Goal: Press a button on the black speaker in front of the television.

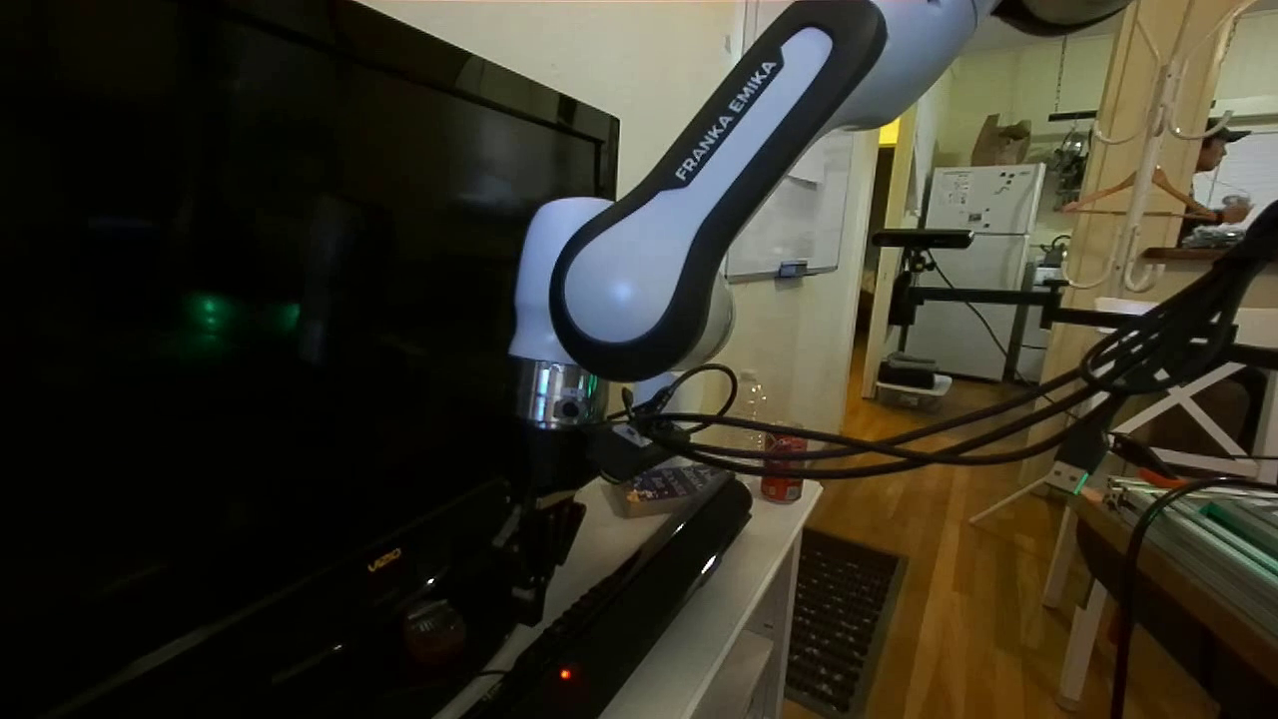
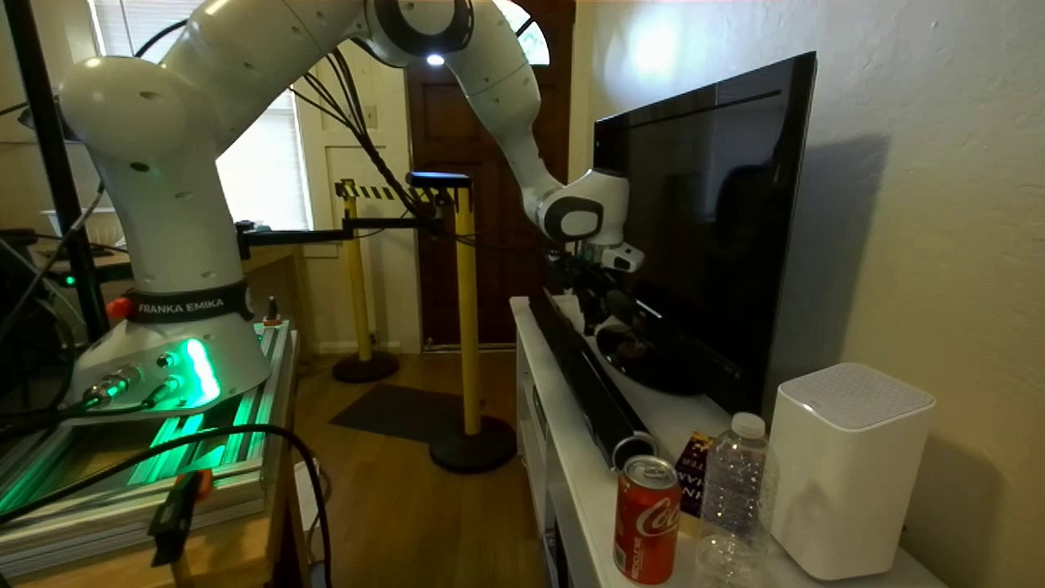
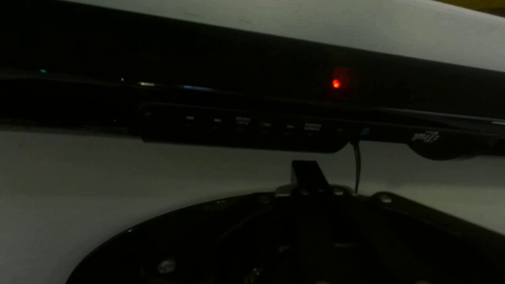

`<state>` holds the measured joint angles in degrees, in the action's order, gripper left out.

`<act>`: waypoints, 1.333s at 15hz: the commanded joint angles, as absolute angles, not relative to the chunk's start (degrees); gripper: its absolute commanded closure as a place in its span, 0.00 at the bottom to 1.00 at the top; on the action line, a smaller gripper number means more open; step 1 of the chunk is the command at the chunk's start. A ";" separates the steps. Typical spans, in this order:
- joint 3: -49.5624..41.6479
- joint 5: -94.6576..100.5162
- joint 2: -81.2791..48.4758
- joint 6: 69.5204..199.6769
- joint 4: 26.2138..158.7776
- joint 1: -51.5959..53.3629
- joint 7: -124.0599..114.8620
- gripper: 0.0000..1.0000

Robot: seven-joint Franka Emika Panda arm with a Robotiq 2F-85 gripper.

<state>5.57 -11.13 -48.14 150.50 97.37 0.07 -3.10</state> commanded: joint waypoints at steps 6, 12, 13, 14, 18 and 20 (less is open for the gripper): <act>2.78 -10.36 -42.52 151.33 101.43 3.99 -7.61 1.00; 0.70 -9.49 -32.96 148.28 108.26 7.56 -14.12 0.54; -0.19 -8.79 -30.66 146.80 109.81 8.76 -16.06 0.46; -0.91 -7.97 -28.66 145.95 111.10 9.88 -17.97 0.40; -3.75 -2.60 -22.25 144.02 114.81 14.02 -27.06 0.12; -4.41 0.24 -19.27 142.29 116.26 15.37 -31.42 0.01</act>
